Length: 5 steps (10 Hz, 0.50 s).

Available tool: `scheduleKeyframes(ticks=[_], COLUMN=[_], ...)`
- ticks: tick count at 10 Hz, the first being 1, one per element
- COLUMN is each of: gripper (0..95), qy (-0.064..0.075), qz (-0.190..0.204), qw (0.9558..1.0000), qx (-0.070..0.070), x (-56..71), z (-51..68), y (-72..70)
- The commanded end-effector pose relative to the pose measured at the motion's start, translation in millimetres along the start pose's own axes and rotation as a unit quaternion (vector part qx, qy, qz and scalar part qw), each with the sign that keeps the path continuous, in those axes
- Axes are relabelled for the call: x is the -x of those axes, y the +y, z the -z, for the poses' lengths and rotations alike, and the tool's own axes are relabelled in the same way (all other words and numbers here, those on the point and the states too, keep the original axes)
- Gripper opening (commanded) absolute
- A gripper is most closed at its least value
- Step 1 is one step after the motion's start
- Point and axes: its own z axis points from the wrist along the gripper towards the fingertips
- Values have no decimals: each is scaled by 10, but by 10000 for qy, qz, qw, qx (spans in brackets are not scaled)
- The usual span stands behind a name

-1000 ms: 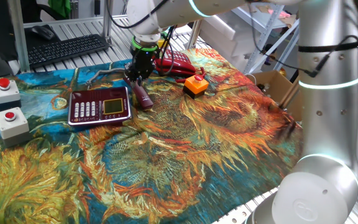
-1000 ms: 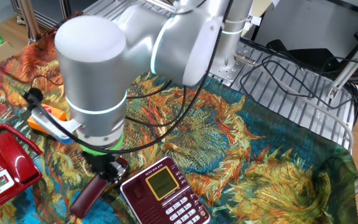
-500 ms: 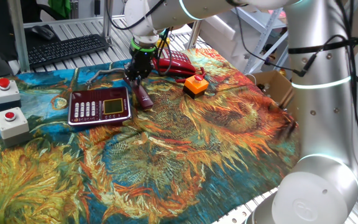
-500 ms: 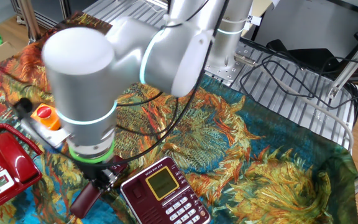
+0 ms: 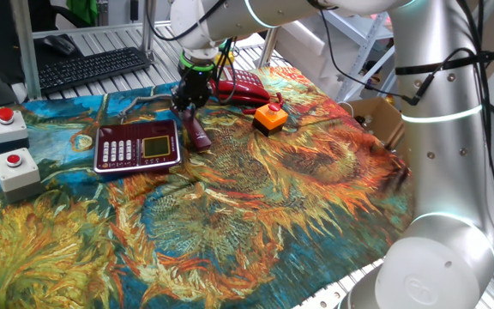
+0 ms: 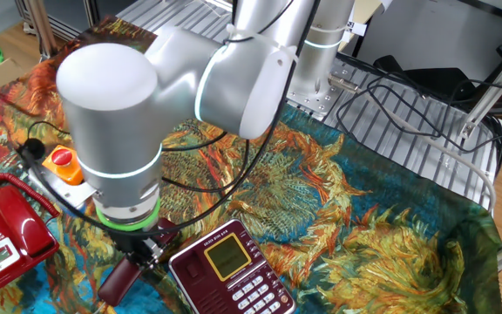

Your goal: Place the handset of the telephone on the corresponding phone cradle

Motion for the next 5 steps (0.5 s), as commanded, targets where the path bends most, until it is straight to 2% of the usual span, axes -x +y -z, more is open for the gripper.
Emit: scheduleKeyframes(ticks=[1,5], gripper=[760,760], qy=[22,32], qz=[-2,27], qw=[10000,10000], qx=[-8,-4], x=[24,43], z=[-21,-78], y=[-3,-10])
